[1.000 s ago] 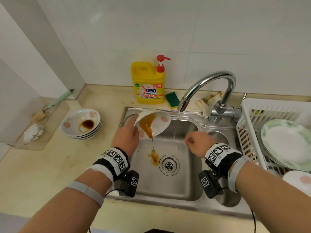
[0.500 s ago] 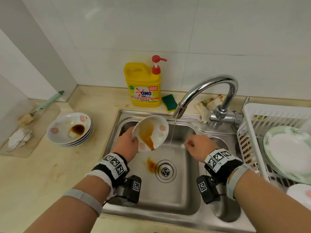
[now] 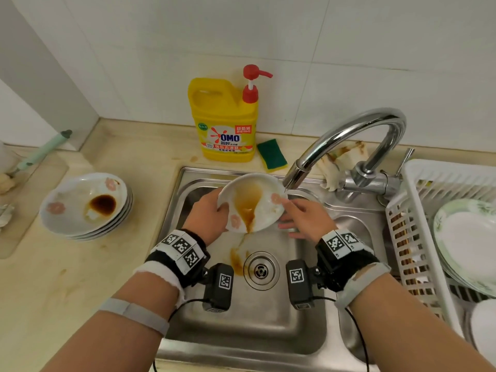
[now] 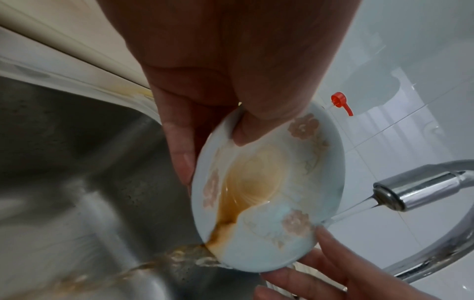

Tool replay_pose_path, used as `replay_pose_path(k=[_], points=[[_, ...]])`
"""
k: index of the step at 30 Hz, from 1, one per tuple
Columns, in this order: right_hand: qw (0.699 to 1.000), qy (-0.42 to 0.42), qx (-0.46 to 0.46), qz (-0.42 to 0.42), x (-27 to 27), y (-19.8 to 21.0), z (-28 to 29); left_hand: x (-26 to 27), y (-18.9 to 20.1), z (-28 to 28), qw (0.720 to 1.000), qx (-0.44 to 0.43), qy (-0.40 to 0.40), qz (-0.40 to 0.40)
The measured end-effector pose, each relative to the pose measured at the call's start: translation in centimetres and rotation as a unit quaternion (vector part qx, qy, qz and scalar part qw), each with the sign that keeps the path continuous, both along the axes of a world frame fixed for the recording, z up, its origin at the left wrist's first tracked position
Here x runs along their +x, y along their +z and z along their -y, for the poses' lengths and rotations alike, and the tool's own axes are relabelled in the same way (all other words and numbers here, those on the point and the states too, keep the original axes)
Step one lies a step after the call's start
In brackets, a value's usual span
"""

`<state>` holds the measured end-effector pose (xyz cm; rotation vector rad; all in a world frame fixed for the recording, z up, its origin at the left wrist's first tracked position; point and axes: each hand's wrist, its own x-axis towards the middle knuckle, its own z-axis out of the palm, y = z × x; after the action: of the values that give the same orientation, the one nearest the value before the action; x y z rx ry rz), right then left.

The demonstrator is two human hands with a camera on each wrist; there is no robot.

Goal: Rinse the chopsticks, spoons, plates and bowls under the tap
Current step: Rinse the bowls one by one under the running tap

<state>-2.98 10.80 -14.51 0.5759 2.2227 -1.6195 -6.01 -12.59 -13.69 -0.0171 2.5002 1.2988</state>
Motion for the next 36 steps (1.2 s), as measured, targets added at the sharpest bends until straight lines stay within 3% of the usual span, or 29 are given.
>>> replay_pose_path(k=[6, 13, 18, 23, 30, 36], points=[[0.991, 0.023, 0.065, -0.114, -0.5, -0.9, 0.4, -0.9, -0.3, -0.2, 1.000, 0.022, 0.001, -0.004], [0.981, 0.032, 0.132, -0.137, -1.0, -1.7, -0.1, -1.8, -0.4, -0.7, 0.999, 0.042, 0.008, -0.019], [0.989, -0.048, 0.024, -0.139, -1.5, -0.6, 1.1, -2.4, -0.1, -0.6, 0.999, 0.034, 0.007, -0.028], [0.985, -0.035, 0.075, -0.150, -1.8, -1.1, 1.0, -2.6, -0.2, -0.3, 0.999, 0.028, 0.010, -0.044], [0.992, -0.029, 0.025, -0.123, -2.0, -1.4, 1.1, -2.8, 0.0, -0.4, 0.997, 0.031, -0.009, -0.070], [0.991, -0.072, 0.005, -0.115, -2.3, -1.2, 1.3, -3.0, -0.2, -0.4, 0.995, -0.009, -0.021, -0.092]])
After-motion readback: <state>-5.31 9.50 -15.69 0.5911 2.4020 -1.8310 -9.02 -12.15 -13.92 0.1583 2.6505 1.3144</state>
